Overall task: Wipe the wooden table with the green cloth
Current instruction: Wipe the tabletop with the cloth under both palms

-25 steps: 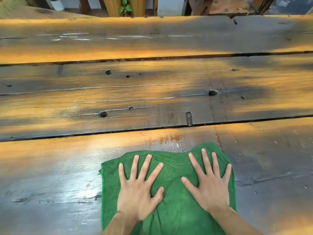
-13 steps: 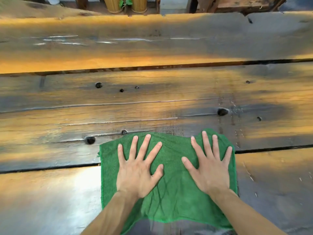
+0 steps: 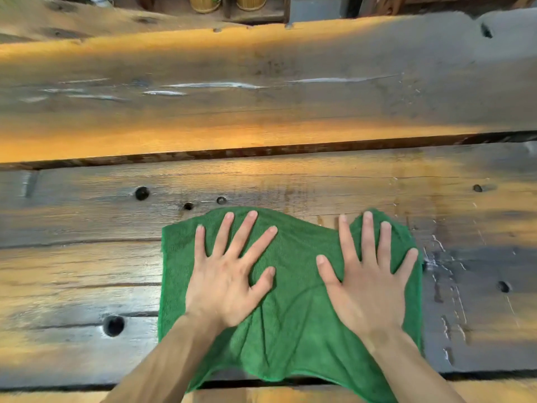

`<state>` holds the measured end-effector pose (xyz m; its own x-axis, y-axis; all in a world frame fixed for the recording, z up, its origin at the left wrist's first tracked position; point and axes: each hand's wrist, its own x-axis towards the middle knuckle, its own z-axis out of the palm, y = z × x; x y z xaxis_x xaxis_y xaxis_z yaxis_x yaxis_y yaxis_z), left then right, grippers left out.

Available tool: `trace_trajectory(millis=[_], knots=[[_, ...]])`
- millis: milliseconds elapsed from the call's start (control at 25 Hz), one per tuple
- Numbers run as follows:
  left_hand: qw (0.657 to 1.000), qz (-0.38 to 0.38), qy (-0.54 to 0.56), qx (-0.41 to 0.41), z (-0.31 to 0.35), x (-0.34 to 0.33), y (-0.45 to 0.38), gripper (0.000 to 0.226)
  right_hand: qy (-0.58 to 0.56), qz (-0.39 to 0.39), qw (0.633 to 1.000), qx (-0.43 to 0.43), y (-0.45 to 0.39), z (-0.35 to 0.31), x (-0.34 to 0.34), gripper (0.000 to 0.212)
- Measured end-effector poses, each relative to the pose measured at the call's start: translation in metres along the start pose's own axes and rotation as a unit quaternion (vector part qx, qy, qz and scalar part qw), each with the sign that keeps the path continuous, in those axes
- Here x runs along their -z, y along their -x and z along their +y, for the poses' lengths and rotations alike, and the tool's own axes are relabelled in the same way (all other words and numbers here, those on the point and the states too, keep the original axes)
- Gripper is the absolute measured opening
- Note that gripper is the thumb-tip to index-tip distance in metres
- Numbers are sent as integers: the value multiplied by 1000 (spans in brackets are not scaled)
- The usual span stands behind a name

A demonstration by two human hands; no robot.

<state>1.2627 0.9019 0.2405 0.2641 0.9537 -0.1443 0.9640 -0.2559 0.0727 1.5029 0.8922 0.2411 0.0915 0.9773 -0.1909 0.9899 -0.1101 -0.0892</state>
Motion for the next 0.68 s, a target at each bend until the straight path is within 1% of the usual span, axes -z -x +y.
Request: trace_trajectory(millis=[80, 240, 400, 560, 680], knots=[[1000, 3, -6, 10, -10, 5, -34, 64, -2, 15, 1000, 8, -44, -1, 7, 75], [999, 14, -18, 39, -29, 15, -106, 64, -10, 19, 999, 36, -131, -3, 23, 75], [998, 19, -12, 59, -43, 24, -159, 65, -1, 32, 997, 73, -198, -10, 35, 77], [997, 12, 7, 78, -61, 34, -221, 67, 2, 25, 997, 69, -263, -20, 45, 79], [996, 7, 5, 87, -72, 41, -270, 64, 3, 27, 998, 62, -316, -29, 55, 79]])
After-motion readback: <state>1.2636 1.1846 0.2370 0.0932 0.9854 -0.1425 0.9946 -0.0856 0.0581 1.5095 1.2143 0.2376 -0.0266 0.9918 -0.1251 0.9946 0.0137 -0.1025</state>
